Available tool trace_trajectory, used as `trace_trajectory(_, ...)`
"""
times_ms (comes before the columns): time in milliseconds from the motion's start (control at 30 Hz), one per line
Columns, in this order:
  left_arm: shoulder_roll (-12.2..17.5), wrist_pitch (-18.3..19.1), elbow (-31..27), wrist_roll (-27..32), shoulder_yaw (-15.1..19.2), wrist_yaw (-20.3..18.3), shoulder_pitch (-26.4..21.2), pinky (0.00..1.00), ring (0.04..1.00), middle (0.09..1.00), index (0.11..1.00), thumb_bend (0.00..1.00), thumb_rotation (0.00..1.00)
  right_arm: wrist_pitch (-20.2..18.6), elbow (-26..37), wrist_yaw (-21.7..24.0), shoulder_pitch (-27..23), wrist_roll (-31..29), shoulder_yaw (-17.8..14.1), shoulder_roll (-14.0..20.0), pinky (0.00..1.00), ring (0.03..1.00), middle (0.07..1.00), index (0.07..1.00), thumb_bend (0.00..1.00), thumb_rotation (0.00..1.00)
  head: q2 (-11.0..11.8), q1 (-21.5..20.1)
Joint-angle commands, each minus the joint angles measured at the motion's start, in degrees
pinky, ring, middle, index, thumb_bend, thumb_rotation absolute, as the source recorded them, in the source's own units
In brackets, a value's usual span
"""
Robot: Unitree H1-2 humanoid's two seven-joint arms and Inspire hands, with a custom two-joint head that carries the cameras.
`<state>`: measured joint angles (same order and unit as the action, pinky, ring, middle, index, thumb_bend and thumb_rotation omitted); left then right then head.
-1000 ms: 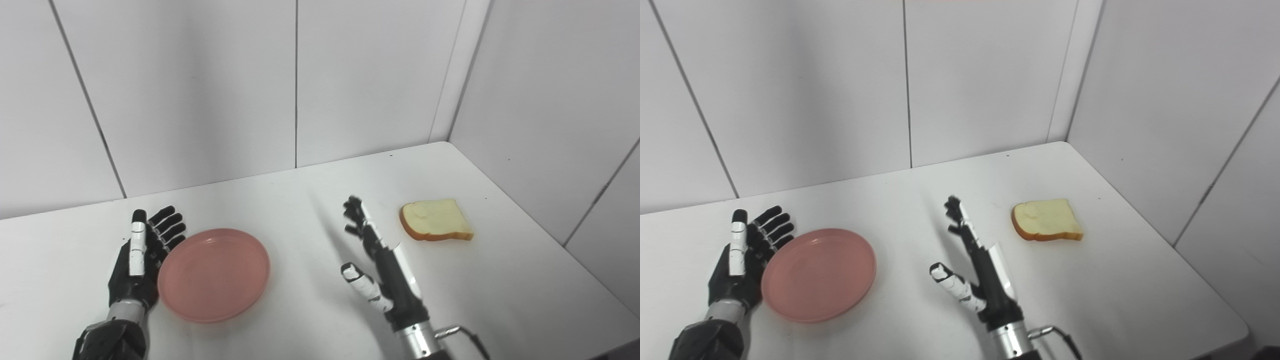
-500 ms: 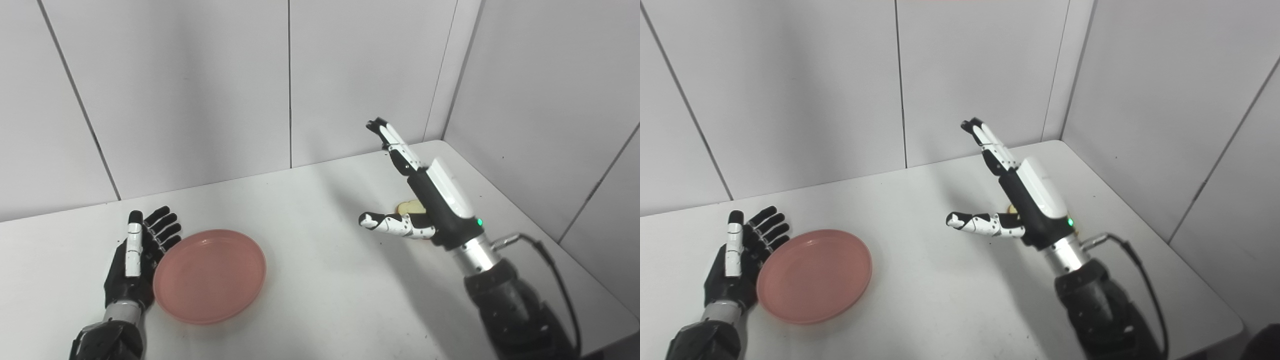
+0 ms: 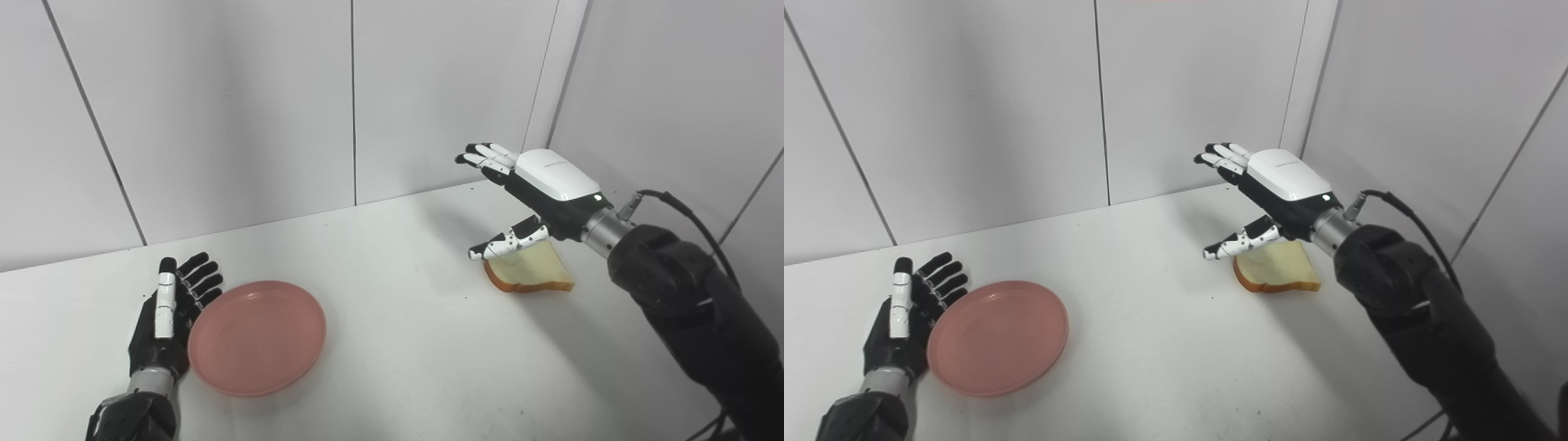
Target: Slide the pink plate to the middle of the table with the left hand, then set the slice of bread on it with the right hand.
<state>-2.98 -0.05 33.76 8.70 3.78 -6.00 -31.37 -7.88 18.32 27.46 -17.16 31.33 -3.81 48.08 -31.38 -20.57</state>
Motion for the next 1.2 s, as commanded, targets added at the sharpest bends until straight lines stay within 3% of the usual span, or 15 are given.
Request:
trace_trajectory(0,-0.7,3.1,2.5,-0.3,-0.2,1.0,3.1,0.78,0.761,0.762,0.703,0.9,0.88,-1.1,-0.5,1.0,-2.5,0.7,-0.1,2.4,0.92,0.98,0.964,0.919,1.0,0.43,-0.1,0.2)
trace_trajectory(233,-0.6,3.2,2.3,-0.2,-0.4,0.8,3.2,0.78,0.763,0.764,0.707,0.91,0.88,1.0,-8.6,4.7,-4.5,0.5,3.4,6.4,0.86,0.98,0.97,0.926,1.0,0.37,0.0,0.2)
trace_trajectory(433,-0.7,3.9,1.7,-0.2,-0.5,0.6,3.4,0.76,0.763,0.759,0.7,0.91,0.88,-1.9,-14.1,9.7,-7.5,0.9,7.2,8.2,0.76,0.952,0.957,0.941,1.0,0.35,-0.2,0.4)
trace_trajectory(700,-0.8,4.0,1.3,-0.3,-0.9,0.5,3.6,0.77,0.756,0.756,0.702,0.9,0.89,-2.3,-19.4,12.6,-10.8,4.3,12.2,8.2,0.78,0.954,0.953,0.938,1.0,0.35,-0.2,0.9)
trace_trajectory(1167,-0.8,5.2,0.7,0.3,-1.0,0.5,3.8,0.75,0.739,0.737,0.693,0.9,0.87,-0.5,-28.1,11.3,-15.3,8.9,18.6,5.9,0.77,0.945,0.957,0.926,1.0,0.34,-0.6,1.2)
